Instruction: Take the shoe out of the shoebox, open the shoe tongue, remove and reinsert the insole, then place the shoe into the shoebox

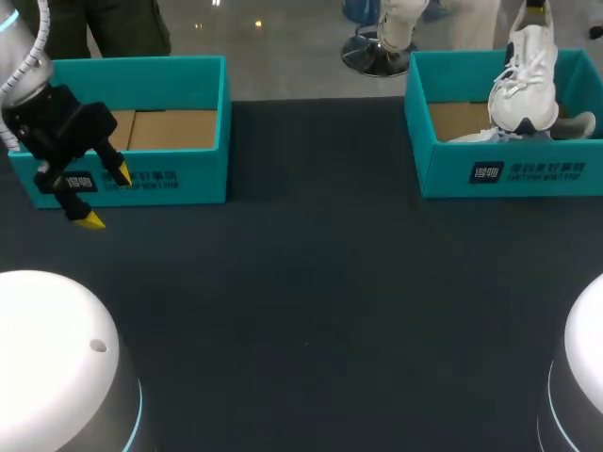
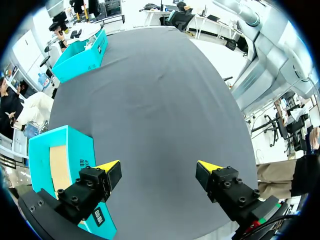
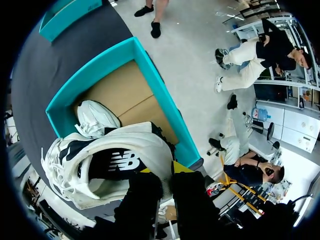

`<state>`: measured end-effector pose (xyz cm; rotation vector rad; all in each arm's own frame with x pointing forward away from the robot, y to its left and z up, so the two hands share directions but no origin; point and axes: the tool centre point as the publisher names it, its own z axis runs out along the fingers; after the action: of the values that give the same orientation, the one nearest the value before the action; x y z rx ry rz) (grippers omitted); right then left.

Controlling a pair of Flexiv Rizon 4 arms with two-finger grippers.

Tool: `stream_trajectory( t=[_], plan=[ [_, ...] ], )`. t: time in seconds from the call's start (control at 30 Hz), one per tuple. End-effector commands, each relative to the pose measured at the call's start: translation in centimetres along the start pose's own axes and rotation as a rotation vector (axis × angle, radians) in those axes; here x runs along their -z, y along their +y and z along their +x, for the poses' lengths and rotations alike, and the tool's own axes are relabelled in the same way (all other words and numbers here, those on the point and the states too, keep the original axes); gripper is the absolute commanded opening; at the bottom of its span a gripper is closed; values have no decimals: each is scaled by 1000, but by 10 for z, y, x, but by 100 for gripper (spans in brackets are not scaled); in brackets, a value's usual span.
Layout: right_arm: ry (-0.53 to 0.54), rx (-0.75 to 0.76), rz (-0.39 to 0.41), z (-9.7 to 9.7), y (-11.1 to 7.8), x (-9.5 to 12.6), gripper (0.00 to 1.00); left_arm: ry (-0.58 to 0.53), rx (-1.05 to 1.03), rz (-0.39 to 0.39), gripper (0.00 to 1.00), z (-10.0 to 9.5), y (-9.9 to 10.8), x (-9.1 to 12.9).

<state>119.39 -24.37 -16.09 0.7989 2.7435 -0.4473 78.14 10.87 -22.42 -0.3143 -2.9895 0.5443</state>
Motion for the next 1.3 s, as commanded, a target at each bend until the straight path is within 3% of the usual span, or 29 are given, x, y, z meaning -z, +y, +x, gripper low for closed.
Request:
stream_trajectory(
  t=[0.03, 0.47, 0.93, 1.3],
  plan=[
    [24, 1, 8, -6, 2, 2, 0, 0, 0, -2, 100, 1, 0, 0],
    [24, 1, 8, -6, 2, 2, 0, 0, 0, -2, 100, 1, 0, 0],
    [72, -385, 81, -6, 8, 14, 0, 0, 0, -2, 100, 1, 0, 0],
    [143, -720, 134, 0, -11, 13, 0, 0, 0, -2, 100, 1, 0, 0]
  ],
)
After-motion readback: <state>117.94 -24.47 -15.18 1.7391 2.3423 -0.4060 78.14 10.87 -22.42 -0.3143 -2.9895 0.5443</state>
